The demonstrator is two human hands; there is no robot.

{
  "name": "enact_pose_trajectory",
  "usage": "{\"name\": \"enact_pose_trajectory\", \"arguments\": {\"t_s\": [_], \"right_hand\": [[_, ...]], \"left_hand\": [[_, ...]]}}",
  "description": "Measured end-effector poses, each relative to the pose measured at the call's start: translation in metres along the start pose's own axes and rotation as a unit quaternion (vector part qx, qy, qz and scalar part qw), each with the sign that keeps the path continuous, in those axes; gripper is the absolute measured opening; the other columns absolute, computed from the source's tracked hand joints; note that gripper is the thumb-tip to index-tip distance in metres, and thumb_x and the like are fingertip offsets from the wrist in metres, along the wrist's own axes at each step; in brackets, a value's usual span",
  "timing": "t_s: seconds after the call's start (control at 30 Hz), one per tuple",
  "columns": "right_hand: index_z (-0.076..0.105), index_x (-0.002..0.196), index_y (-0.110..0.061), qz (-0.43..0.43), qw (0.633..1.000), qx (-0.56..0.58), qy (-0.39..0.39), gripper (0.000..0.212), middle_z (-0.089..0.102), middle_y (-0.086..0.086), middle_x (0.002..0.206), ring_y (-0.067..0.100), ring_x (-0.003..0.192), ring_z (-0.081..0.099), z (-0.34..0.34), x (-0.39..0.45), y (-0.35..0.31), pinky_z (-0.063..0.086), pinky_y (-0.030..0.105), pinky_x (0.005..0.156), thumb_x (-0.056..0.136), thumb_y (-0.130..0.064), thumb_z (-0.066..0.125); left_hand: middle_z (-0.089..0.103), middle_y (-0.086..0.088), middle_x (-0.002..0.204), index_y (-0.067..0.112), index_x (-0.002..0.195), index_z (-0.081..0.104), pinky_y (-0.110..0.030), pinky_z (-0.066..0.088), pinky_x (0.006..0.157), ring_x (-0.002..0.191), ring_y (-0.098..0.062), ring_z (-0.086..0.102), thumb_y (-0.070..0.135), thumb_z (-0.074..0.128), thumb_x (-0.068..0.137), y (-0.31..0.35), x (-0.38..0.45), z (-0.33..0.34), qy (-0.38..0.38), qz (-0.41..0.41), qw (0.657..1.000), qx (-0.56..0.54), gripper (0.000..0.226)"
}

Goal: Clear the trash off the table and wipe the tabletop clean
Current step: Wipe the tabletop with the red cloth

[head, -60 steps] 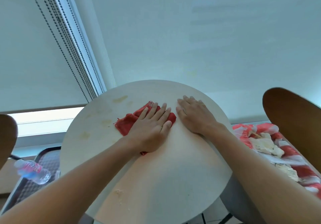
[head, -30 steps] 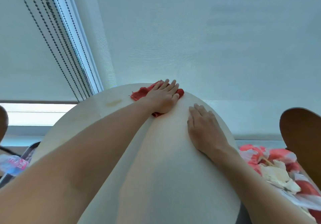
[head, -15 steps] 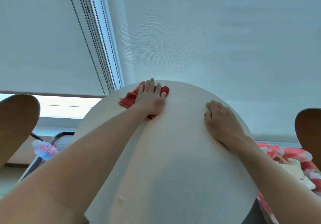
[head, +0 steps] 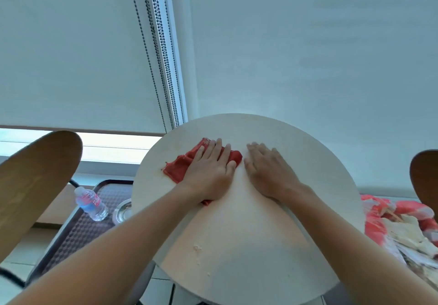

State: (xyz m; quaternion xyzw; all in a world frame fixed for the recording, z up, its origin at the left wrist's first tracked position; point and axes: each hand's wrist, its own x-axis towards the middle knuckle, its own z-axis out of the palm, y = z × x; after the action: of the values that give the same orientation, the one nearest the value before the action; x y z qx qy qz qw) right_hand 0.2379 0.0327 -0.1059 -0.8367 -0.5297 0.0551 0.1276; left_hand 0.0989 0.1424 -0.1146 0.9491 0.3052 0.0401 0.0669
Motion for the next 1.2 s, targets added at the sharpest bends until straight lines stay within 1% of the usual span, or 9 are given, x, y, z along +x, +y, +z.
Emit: {"name": "enact_pose_trajectory", "arguments": {"t_s": [0.13, 0.27, 0.43, 0.6, 0.73, 0.9, 1.03, 1.13, 1.2], "right_hand": [[0.021, 0.161, -0.018, 0.001, 1.000, 0.007, -0.007, 0.056, 0.017, 0.002, 0.169, 0.016, 0.156, 0.010, 0.002, 0.007, -0.004, 0.004, 0.039, 0.127, 0.108, -0.036, 0.024], [0.023, 0.160, -0.019, 0.013, 1.000, 0.011, 0.006, 0.055, 0.017, 0.001, 0.169, 0.016, 0.156, 0.009, 0.005, 0.008, 0.002, 0.002, 0.040, 0.126, 0.108, -0.035, 0.024], [0.022, 0.160, -0.021, 0.014, 1.000, 0.002, 0.013, 0.055, 0.016, -0.002, 0.169, 0.014, 0.156, 0.008, 0.012, 0.010, 0.007, 0.003, 0.039, 0.126, 0.108, -0.035, 0.022], [0.021, 0.161, -0.023, 0.018, 1.000, 0.000, 0.015, 0.055, 0.014, -0.004, 0.169, 0.012, 0.156, 0.006, 0.015, 0.012, 0.009, 0.003, 0.038, 0.127, 0.108, -0.038, 0.019], [0.019, 0.161, -0.025, 0.021, 1.000, 0.002, 0.015, 0.056, 0.012, -0.007, 0.169, 0.008, 0.155, 0.004, 0.014, 0.012, 0.009, 0.000, 0.035, 0.127, 0.108, -0.039, 0.020], [0.019, 0.161, -0.026, 0.018, 1.000, 0.001, 0.012, 0.055, 0.012, -0.009, 0.169, 0.007, 0.155, 0.003, 0.013, 0.011, 0.010, -0.001, 0.033, 0.126, 0.108, -0.039, 0.020], [0.020, 0.161, -0.027, 0.018, 1.000, 0.002, 0.009, 0.055, 0.012, -0.009, 0.169, 0.007, 0.155, 0.004, 0.012, 0.012, 0.011, -0.001, 0.033, 0.126, 0.107, -0.040, 0.020], [0.021, 0.161, -0.026, 0.016, 1.000, 0.004, 0.006, 0.055, 0.013, -0.009, 0.169, 0.007, 0.155, 0.005, 0.010, 0.010, 0.011, 0.000, 0.033, 0.126, 0.108, -0.039, 0.022], [0.022, 0.161, -0.026, 0.012, 1.000, 0.007, 0.006, 0.054, 0.014, -0.008, 0.169, 0.008, 0.155, 0.006, 0.009, 0.010, 0.011, 0.001, 0.034, 0.126, 0.108, -0.039, 0.022]], "left_hand": [[-0.007, -0.007, 0.166, 0.020, 0.159, 0.002, -0.041, -0.006, 0.123, 0.152, -0.017, -0.012, 0.046, 0.011, 0.103, 0.010, -0.034, -0.001, 0.007, 0.008, 1.000, 0.010, 0.062], [-0.011, -0.005, 0.166, 0.020, 0.159, -0.001, -0.041, -0.007, 0.123, 0.151, -0.016, -0.016, 0.046, 0.009, 0.103, 0.017, -0.041, 0.002, 0.006, 0.022, 1.000, 0.017, 0.062], [-0.009, -0.003, 0.166, 0.022, 0.159, 0.001, -0.042, -0.005, 0.123, 0.151, -0.014, -0.015, 0.046, 0.009, 0.102, 0.016, -0.023, 0.006, 0.005, 0.021, 1.000, 0.008, 0.062], [-0.006, -0.005, 0.166, 0.020, 0.159, 0.004, -0.043, -0.006, 0.123, 0.152, -0.018, -0.011, 0.043, 0.011, 0.103, 0.014, 0.014, 0.006, 0.009, -0.005, 1.000, -0.005, 0.061], [-0.005, -0.005, 0.167, 0.020, 0.159, 0.003, -0.045, -0.007, 0.123, 0.153, -0.019, -0.010, 0.043, 0.011, 0.102, -0.001, 0.045, 0.002, -0.007, -0.019, 1.000, -0.012, 0.062], [-0.003, -0.001, 0.167, 0.027, 0.159, 0.005, -0.051, -0.014, 0.119, 0.153, -0.022, -0.010, 0.049, 0.007, 0.099, -0.031, 0.071, -0.004, -0.011, -0.048, 0.998, 0.035, 0.063], [-0.005, 0.006, 0.166, 0.036, 0.157, 0.002, -0.055, -0.019, 0.116, 0.152, -0.022, -0.015, 0.057, 0.004, 0.096, -0.053, 0.074, -0.010, -0.022, -0.065, 0.997, 0.047, 0.065], [-0.009, 0.010, 0.166, 0.042, 0.156, 0.001, -0.059, -0.020, 0.114, 0.151, -0.022, -0.017, 0.062, 0.006, 0.095, -0.065, 0.069, -0.014, -0.029, -0.081, 0.996, 0.031, 0.064], [-0.009, 0.011, 0.165, 0.044, 0.155, 0.001, -0.060, -0.017, 0.115, 0.151, -0.021, -0.016, 0.063, 0.007, 0.095, -0.075, 0.062, -0.016, -0.032, -0.089, 0.995, 0.026, 0.063]]}}
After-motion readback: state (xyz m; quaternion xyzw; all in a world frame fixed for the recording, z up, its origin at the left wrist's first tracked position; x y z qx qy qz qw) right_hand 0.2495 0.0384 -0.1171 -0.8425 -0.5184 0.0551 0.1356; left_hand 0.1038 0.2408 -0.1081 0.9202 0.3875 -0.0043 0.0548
